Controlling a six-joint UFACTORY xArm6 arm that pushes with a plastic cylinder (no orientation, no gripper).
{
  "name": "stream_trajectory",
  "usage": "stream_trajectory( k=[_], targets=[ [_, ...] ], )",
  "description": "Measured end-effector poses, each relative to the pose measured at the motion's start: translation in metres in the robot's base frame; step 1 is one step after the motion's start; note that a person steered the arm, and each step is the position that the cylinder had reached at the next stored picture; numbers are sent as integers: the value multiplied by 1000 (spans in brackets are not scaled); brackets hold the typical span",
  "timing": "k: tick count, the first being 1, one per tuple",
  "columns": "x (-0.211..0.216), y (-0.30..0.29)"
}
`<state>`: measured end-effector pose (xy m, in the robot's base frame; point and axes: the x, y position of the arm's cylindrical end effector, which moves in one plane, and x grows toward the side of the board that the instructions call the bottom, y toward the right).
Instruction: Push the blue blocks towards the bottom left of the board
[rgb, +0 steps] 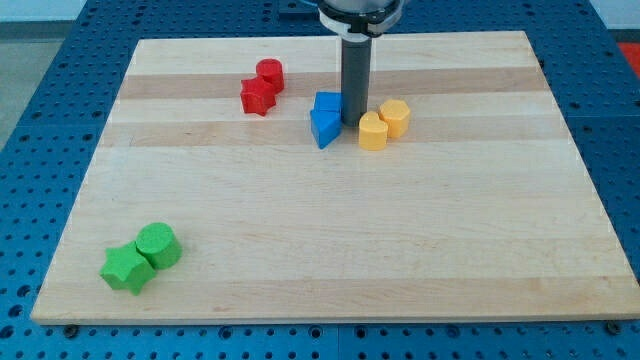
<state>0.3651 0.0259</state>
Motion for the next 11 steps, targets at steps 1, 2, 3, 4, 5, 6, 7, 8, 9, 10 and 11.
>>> stream_trajectory(
  k=[1,2,3,4,5,6,7,8,9,10,11],
  targets=[
    [-49,0],
    [-55,2],
    [-47,-10],
    [-30,-22],
    [-28,-22],
    [-25,-22],
    [4,-22],
    [7,-22],
    [13,-22],
    [54,-36],
    [91,-49]
  ],
)
